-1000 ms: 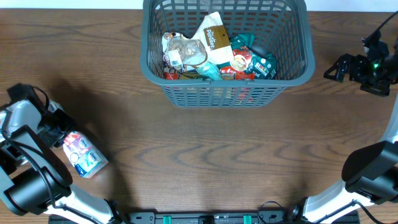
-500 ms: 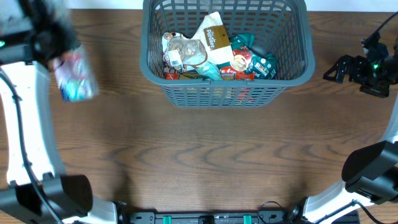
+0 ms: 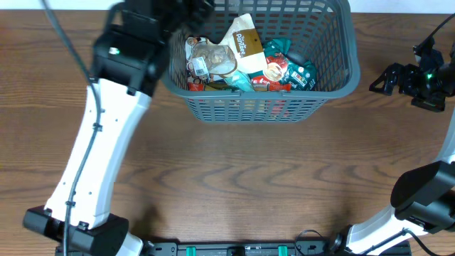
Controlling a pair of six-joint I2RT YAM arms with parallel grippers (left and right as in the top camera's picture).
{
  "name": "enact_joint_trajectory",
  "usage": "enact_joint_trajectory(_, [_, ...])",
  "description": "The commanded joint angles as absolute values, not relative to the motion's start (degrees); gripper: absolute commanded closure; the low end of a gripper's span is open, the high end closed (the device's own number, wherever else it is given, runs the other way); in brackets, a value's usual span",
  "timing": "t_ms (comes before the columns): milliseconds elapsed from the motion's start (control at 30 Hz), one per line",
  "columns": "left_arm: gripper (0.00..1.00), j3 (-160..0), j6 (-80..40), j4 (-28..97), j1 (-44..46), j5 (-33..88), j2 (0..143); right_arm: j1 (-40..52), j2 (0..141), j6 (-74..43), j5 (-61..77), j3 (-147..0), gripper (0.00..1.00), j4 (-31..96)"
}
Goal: Pack container
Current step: 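Carry the tissue pack into the basket and release it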
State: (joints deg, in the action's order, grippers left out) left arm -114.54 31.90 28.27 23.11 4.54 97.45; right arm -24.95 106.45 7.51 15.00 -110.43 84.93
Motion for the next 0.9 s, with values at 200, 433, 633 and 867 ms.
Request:
enact_joint_trajectory(200, [0.94, -115.5, 39.9, 27.1, 30.8, 7.0, 107.4, -24.7, 106.8, 6.7, 15.7, -110.0, 0.01, 85.7])
enact_joint_trajectory(433, [0.89, -115.5, 39.8, 31.0, 31.2, 7.1, 117.9, -24.7, 106.8, 6.7, 15.7, -110.0, 0.01, 85.7])
enact_joint_trajectory(633, [0.78, -115.4, 39.8, 38.2, 31.6, 7.1, 121.8, -24.7, 106.8, 6.7, 15.7, -110.0, 0.01, 85.5])
enact_joint_trajectory(867, [0.45, -115.4, 39.8, 42.3, 31.6, 7.1, 122.1, -24.7, 106.8, 6.7, 15.7, -110.0, 0.01, 85.3])
